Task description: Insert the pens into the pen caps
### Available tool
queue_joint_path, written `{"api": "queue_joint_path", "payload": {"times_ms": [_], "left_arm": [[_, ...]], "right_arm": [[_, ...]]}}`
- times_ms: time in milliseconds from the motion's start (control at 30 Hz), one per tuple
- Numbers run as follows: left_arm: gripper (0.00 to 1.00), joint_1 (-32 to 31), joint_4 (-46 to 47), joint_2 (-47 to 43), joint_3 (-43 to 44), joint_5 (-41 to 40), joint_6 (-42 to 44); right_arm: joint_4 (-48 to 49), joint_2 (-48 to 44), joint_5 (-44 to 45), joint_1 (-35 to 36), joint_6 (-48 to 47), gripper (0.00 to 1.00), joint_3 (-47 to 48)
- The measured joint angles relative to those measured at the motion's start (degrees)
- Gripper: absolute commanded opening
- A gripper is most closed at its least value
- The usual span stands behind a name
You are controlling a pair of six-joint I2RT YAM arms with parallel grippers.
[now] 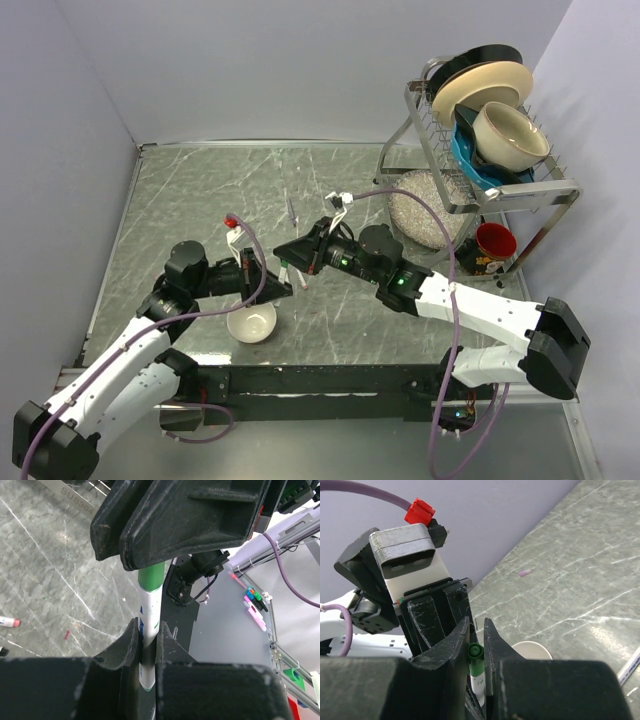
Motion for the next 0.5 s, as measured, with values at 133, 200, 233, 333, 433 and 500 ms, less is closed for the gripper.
{"api": "queue_joint_path", "payload": {"times_ms": [133, 200, 233, 333, 433, 500], "left_arm": [[0.01, -0.11, -0.94, 0.7, 0.52, 0.26, 0.04], [0.01, -0.11, -0.94, 1.79, 0.96, 1.11, -0.55], [0.01, -0.11, -0.96, 2.45, 1.4, 1.62, -1.2], [0.01, -0.11, -1.05, 3.82, 2.64, 2.71, -2.21], [0.01, -0.11, -1.27, 4.63, 4.04, 4.09, -3.23], [0.01, -0.11, -2.1, 5.03, 5.09, 4.81, -3.19]], "right_arm": [[2.01, 0.09, 0.72, 0.44, -0.44, 0.0, -1.09], [3.08, 0.13, 1.68, 0.9, -0.72, 0.0, -1.64], [3.72, 0.11, 2.27, 1.07, -0.85, 0.0, -1.92], [5.79, 0.04, 3.15, 1.36, -0.92, 0.0, -2.6], [9.42, -0.37, 3.5, 1.38, -0.52, 0.0, -4.11], [10.88, -1.09, 3.8, 1.42, -0.37, 0.0, -5.11]]}}
